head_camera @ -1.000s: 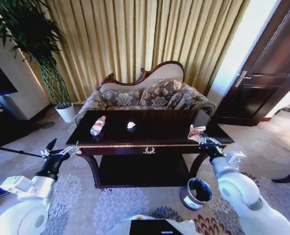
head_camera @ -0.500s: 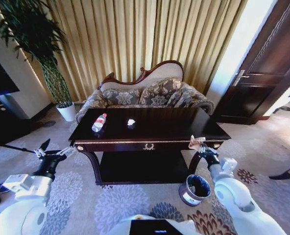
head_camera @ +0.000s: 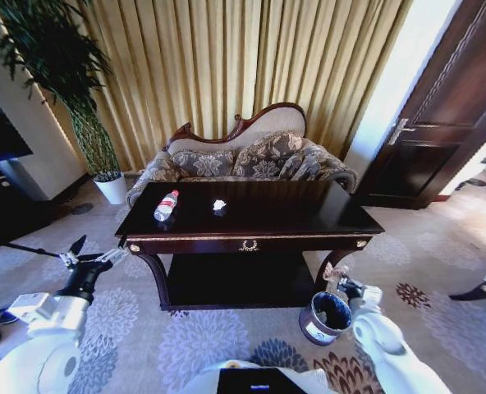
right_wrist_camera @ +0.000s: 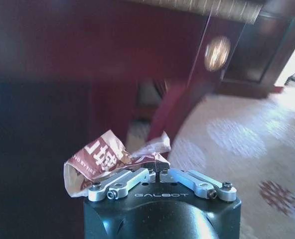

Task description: Move to the front of the table and place the trash on the table into the trash bin.

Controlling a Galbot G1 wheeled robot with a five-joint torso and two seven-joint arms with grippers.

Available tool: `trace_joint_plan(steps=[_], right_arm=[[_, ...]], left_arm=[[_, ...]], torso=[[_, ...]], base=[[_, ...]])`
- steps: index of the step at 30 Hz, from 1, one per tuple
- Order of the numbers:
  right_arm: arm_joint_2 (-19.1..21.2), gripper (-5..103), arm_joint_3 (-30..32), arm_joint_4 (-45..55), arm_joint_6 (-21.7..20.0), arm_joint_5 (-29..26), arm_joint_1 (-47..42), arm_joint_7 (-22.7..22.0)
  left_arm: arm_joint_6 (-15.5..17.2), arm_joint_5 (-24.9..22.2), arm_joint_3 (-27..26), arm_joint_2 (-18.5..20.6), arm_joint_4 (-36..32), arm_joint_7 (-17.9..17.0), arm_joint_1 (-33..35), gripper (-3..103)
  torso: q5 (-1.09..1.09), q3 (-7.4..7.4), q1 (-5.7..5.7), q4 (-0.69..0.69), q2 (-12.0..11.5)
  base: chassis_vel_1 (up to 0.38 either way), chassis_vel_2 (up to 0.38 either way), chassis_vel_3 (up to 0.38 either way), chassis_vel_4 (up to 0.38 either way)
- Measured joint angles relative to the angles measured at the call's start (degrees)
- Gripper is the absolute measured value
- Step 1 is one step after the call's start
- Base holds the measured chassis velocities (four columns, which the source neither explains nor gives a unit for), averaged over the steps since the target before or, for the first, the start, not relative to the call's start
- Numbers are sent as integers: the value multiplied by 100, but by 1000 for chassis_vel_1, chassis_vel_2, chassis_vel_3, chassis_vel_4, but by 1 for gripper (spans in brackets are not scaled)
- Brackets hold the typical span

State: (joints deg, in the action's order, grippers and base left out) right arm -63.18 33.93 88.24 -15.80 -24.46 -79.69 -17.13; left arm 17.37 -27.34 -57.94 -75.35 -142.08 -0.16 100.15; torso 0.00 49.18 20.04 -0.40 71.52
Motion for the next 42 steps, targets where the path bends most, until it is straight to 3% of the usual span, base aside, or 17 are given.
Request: trace_joint_plan(steps=[6,14,24,27,30,33,36,42], right_arm=[[-60,0,-149,-1750,160,450,679,1],[-68,1,-81,-2630,425,523,1004,-32],[-30,38,-55,-2707,534,427,1001,-32],[-21,44,-54,-2704,538,413,990,-30],[-18,61,-55,-2668,540,407,968,-30],[-17,66,-55,-2623,540,403,951,-30],[-17,83,-54,-2526,540,385,895,-29],[-16,99,-32,-2412,538,293,847,-29]], left_arm=[[-79,-38,-47,-17,-82,13,112,100],[-126,-10,67,-56,-96,15,138,100],[-166,18,65,-57,-111,-10,159,100],[-176,18,51,-60,-112,-16,178,100],[-205,19,51,-69,-113,-21,197,100],[-214,19,55,-74,-114,-23,207,100],[-217,18,50,-78,-115,-24,228,100],[-235,8,5,-67,-118,-25,248,100]], torso=[[0,0,0,-4,0],[-1,0,0,-2,0],[-1,0,0,-2,0],[-1,-1,-1,-2,0],[-1,0,-1,-3,0],[-1,0,0,-2,0],[-1,0,-1,-3,0],[-1,0,-1,-2,0]], base=[[0,0,0,0],[0,0,0,0],[0,0,0,0],[0,0,0,0],[0,0,0,0],[0,0,0,0],[0,0,0,0],[0,0,0,0]])
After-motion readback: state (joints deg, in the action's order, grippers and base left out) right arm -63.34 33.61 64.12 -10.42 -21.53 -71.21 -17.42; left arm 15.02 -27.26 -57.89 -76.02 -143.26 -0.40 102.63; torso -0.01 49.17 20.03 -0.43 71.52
